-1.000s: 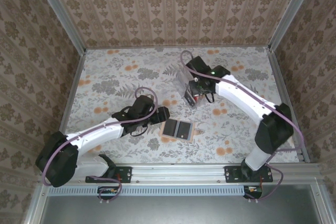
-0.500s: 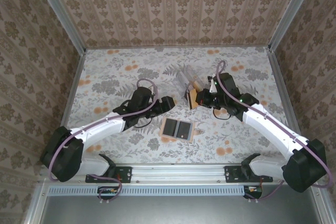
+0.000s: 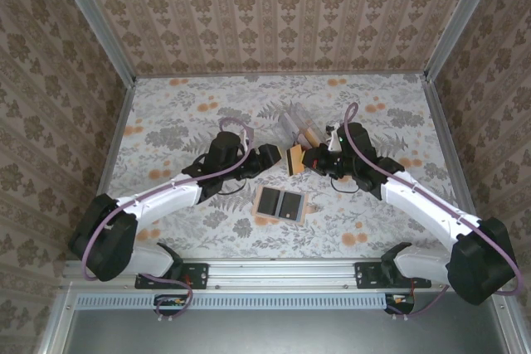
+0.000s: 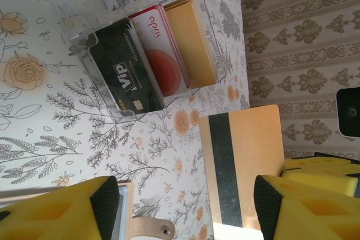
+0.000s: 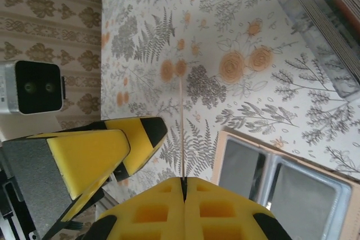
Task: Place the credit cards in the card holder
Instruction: Flip over the card slot in the card holder.
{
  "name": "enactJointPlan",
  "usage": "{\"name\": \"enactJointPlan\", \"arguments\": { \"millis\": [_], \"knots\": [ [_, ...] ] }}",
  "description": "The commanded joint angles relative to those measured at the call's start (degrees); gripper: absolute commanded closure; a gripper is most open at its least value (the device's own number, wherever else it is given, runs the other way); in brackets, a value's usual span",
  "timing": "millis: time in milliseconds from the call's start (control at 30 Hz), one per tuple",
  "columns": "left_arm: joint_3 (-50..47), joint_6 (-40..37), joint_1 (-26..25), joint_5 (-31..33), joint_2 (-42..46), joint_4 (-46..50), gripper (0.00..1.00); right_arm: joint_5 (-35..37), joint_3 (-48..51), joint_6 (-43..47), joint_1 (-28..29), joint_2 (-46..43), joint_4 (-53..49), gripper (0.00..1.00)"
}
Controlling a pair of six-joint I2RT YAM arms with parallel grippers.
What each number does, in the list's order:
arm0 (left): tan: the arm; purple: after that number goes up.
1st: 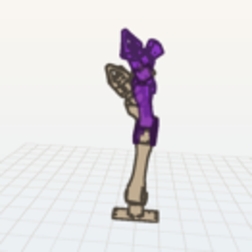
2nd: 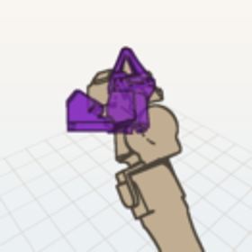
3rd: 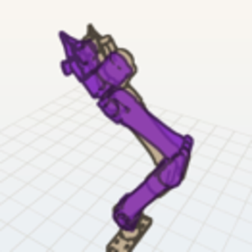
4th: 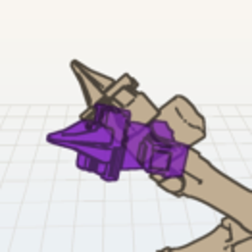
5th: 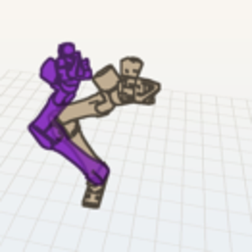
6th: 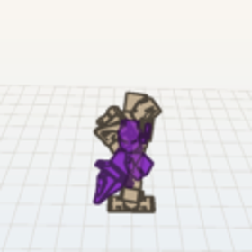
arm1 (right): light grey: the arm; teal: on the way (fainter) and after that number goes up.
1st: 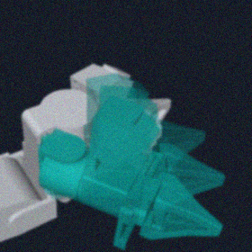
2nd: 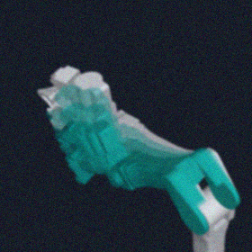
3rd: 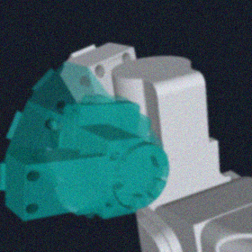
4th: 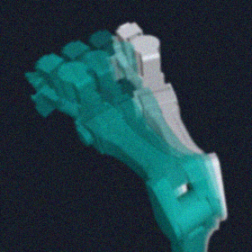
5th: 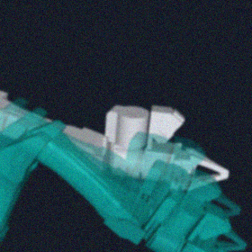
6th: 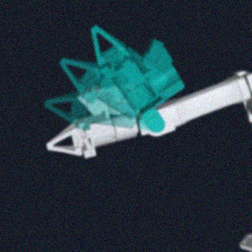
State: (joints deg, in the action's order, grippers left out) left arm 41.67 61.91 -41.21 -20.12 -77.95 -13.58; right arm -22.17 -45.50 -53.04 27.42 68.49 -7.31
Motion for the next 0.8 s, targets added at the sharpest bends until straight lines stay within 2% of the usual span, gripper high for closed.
{"name": "enactJointPlan", "arguments": {
  "millis": [0,400,767],
  "knots": [
    [1.6,0.7,-0.3,-1.7,-1.0,-2.4,0.37,-2.0,1.2,-2.5,0.5,-0.9,3.7,0.96],
    [3.9,1.3,-1.4,-4.8,-4.7,-6.1,0.59,-3.2,1.3,-4.1,2.4,2.9,7.1,0.92],
    [3.7,0.9,-1.5,-4.6,-4.4,-5.5,0.62,-5.6,-0.1,-4.0,3.6,6.3,8.0,0.86]
  ]
}}
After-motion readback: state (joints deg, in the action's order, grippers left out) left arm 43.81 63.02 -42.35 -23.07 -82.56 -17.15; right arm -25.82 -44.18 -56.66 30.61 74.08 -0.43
